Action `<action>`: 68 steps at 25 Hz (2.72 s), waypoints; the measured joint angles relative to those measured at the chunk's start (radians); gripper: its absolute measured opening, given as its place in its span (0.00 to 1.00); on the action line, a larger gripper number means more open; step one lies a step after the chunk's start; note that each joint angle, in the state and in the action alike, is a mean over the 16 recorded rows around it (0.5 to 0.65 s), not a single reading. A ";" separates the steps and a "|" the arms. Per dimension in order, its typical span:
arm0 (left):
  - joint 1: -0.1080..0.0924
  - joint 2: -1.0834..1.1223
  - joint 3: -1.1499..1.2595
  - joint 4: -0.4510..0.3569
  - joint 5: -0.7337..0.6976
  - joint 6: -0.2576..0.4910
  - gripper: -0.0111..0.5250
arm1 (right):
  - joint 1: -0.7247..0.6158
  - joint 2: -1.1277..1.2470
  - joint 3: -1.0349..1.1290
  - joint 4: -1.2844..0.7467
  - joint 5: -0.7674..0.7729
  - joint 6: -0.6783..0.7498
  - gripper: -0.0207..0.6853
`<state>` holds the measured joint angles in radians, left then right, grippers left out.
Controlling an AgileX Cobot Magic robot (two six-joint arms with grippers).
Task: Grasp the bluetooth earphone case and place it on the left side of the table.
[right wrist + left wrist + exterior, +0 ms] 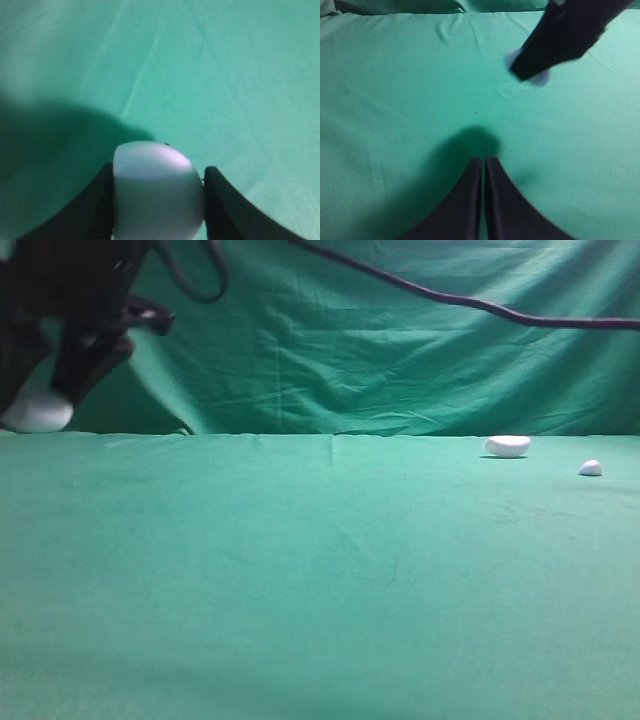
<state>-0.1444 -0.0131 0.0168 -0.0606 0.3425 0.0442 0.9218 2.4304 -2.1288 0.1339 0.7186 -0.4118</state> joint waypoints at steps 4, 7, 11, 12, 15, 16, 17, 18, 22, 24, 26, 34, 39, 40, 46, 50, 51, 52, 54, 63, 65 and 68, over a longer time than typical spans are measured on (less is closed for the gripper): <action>0.000 0.000 0.000 0.000 0.000 0.000 0.02 | 0.004 0.014 -0.003 -0.001 -0.015 0.011 0.67; 0.000 0.000 0.000 0.000 0.000 0.000 0.02 | 0.005 0.010 -0.003 -0.004 -0.009 0.034 0.75; 0.000 0.000 0.000 0.000 0.000 0.000 0.02 | 0.005 -0.024 -0.004 -0.017 0.036 0.090 0.77; 0.000 0.000 0.000 0.000 0.000 0.000 0.02 | 0.003 -0.037 -0.005 -0.023 0.055 0.108 0.74; 0.000 0.000 0.000 0.000 0.000 0.000 0.02 | -0.002 -0.086 -0.007 -0.048 0.131 0.168 0.63; 0.000 0.000 0.000 0.000 0.000 0.000 0.02 | -0.005 -0.104 -0.008 -0.058 0.161 0.189 0.58; 0.000 0.000 0.000 0.000 0.000 0.000 0.02 | -0.009 -0.125 -0.008 -0.067 0.194 0.210 0.52; 0.000 0.000 0.000 0.000 0.000 0.000 0.02 | -0.012 -0.146 -0.009 -0.077 0.228 0.230 0.46; 0.000 0.000 0.000 0.000 0.000 0.000 0.02 | -0.034 -0.242 -0.012 -0.116 0.360 0.303 0.24; 0.000 0.000 0.000 0.000 0.000 0.000 0.02 | -0.050 -0.291 -0.013 -0.133 0.417 0.332 0.14; 0.000 0.000 0.000 0.000 0.000 0.000 0.02 | -0.066 -0.340 -0.013 -0.146 0.462 0.353 0.07; 0.000 0.000 0.000 0.000 0.000 0.000 0.02 | -0.122 -0.559 0.058 -0.165 0.535 0.404 0.03; 0.000 0.000 0.000 0.000 0.000 0.000 0.02 | -0.140 -0.736 0.195 -0.196 0.541 0.436 0.03; 0.000 0.000 0.000 0.000 0.000 0.000 0.02 | -0.141 -0.775 0.230 -0.203 0.542 0.443 0.03; 0.000 0.000 0.000 0.000 0.000 0.000 0.02 | -0.143 -1.021 0.451 -0.245 0.547 0.501 0.03; 0.000 0.000 0.000 0.000 0.000 0.000 0.02 | -0.143 -1.172 0.571 -0.268 0.550 0.520 0.03; 0.000 0.000 0.000 0.000 0.000 0.000 0.02 | -0.143 -1.207 0.599 -0.271 0.551 0.522 0.03; 0.000 0.000 0.000 0.000 0.000 0.000 0.02 | -0.143 -1.242 0.626 -0.274 0.551 0.524 0.03; 0.000 0.000 0.000 0.000 0.000 0.000 0.02 | -0.144 -1.309 0.681 -0.279 0.547 0.525 0.03; 0.000 0.000 0.000 0.000 0.000 0.000 0.02 | -0.264 -1.622 1.057 -0.289 0.301 0.500 0.03; 0.000 0.000 0.000 0.000 0.000 0.000 0.02 | -0.323 -1.705 1.174 -0.288 0.205 0.500 0.03; 0.000 0.000 0.000 0.000 0.000 0.000 0.02 | -0.428 -1.836 1.358 -0.285 0.048 0.500 0.03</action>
<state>-0.1444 -0.0131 0.0168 -0.0606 0.3425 0.0442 0.4935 0.5940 -0.7705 -0.1508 0.7667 0.0881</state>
